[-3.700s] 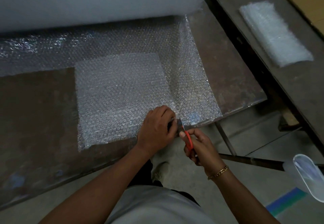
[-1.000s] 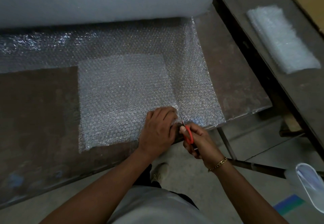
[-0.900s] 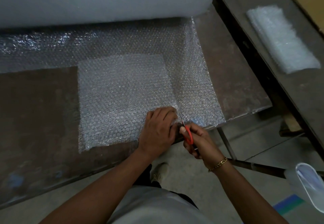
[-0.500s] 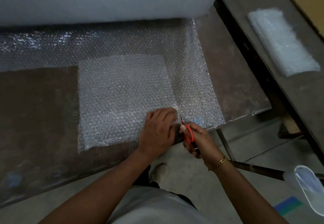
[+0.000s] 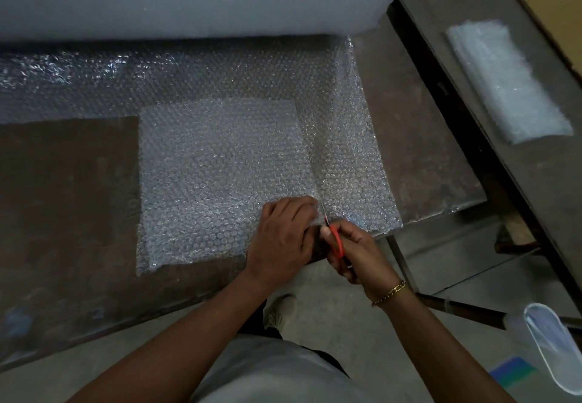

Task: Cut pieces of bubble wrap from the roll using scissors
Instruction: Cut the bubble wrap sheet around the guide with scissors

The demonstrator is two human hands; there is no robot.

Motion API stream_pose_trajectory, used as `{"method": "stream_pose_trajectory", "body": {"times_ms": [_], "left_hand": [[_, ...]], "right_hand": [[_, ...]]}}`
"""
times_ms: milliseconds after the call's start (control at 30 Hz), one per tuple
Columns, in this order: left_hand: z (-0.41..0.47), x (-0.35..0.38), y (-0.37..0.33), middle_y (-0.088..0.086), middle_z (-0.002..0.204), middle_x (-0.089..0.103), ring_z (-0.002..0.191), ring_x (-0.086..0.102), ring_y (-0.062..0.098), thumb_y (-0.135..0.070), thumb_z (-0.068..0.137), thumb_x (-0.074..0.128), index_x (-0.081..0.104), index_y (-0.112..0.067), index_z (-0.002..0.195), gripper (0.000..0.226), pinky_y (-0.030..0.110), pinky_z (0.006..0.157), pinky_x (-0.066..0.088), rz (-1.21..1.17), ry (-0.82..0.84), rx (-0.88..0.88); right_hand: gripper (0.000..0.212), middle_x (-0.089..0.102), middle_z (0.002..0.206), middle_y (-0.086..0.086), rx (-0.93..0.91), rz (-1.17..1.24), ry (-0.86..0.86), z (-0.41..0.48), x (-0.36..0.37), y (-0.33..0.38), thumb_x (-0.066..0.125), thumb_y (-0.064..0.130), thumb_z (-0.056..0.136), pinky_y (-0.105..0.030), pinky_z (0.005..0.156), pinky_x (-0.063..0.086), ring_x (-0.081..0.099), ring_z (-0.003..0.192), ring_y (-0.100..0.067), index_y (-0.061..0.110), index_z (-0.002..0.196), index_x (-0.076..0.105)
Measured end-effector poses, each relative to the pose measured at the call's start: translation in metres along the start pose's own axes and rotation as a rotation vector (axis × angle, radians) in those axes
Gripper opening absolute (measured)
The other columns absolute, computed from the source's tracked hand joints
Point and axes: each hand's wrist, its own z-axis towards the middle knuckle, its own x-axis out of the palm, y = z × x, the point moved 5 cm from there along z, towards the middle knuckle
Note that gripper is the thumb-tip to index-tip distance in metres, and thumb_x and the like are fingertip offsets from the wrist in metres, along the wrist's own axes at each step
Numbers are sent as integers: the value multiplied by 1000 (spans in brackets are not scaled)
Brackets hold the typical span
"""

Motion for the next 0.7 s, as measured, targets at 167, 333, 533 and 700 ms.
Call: {"method": "stream_pose_trajectory", "body": {"times_ms": [167, 333, 533, 700], "left_hand": [[0, 0, 0, 4, 127, 67, 117, 58, 21, -23, 91, 52, 66, -11, 115, 31, 37, 98, 39, -9, -2, 1], [1, -3, -1, 3, 126, 67, 116, 58, 20, -24, 92, 51, 67, -11, 115, 31, 37, 96, 40, -26, -24, 8], [0, -1, 2, 1, 128, 66, 118, 58, 20, -19, 88, 56, 66, -13, 117, 31, 40, 97, 42, -38, -6, -4], [2, 1, 3, 1, 127, 66, 117, 58, 21, -20, 89, 57, 67, -12, 117, 31, 39, 96, 41, -35, -7, -6]], "right_hand": [[23, 48, 55, -4, 1, -14, 1, 0, 0, 1, 61, 35, 96, -17, 40, 24, 35, 42, -11, 11, 93, 60], [33, 49, 54, -6, 23, -18, -9, 1, -1, 6, 63, 45, 91, -16, 41, 25, 35, 41, -13, 12, 93, 63], [43, 49, 52, -6, 55, -44, -38, 4, -3, 11, 61, 43, 94, -17, 41, 25, 36, 44, -17, 0, 98, 59], [44, 47, 53, -6, 84, -31, -30, 7, -3, 10, 61, 41, 96, -20, 44, 25, 37, 48, -18, -3, 100, 57]]}}
